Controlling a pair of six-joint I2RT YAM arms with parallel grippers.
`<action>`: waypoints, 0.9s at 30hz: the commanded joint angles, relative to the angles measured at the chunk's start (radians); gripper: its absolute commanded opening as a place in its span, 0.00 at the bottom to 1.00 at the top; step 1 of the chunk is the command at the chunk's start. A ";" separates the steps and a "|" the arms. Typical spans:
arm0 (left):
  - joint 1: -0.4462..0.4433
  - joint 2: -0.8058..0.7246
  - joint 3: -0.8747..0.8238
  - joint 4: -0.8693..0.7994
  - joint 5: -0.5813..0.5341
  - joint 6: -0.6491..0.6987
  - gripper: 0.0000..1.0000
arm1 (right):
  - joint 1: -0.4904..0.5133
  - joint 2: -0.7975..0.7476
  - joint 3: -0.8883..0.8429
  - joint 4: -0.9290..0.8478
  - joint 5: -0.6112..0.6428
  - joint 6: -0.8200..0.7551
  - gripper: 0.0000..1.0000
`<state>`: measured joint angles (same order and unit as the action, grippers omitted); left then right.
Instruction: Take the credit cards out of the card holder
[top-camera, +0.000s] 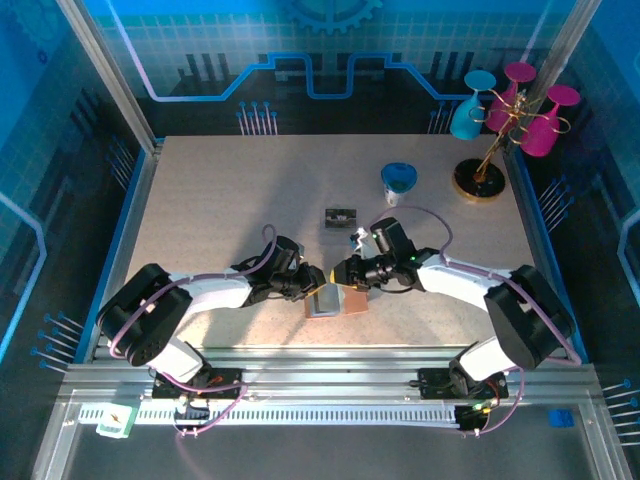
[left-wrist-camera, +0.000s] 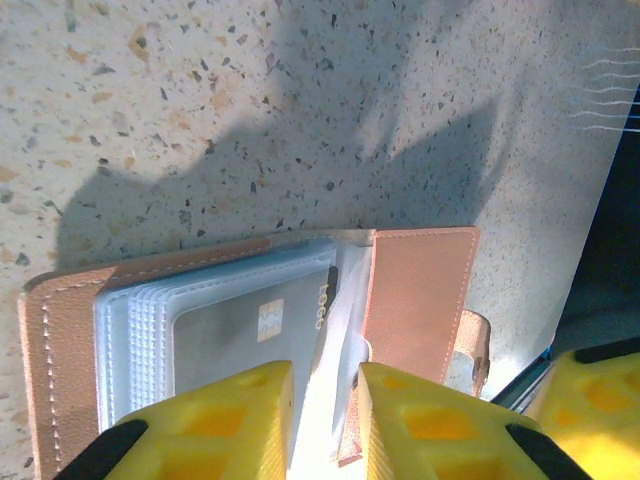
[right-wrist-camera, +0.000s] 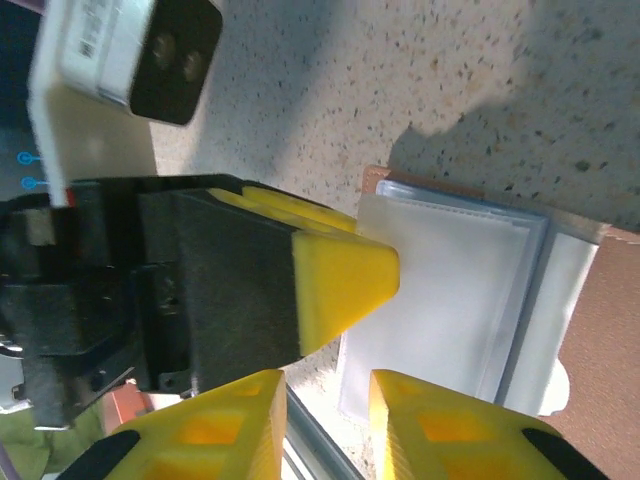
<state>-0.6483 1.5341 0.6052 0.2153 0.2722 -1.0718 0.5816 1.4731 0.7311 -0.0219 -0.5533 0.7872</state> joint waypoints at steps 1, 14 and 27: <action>-0.012 -0.026 0.002 -0.007 0.033 0.008 0.25 | -0.021 -0.062 0.037 -0.152 0.074 -0.052 0.29; -0.035 -0.026 0.071 -0.044 0.042 0.025 0.27 | -0.213 -0.275 0.022 -0.411 0.198 -0.164 0.32; -0.071 0.084 0.203 -0.062 0.071 0.035 0.32 | -0.335 -0.284 -0.075 -0.410 0.124 -0.195 0.32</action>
<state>-0.7059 1.5879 0.7738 0.1833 0.3141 -1.0637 0.2577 1.1912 0.6720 -0.4202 -0.3916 0.6071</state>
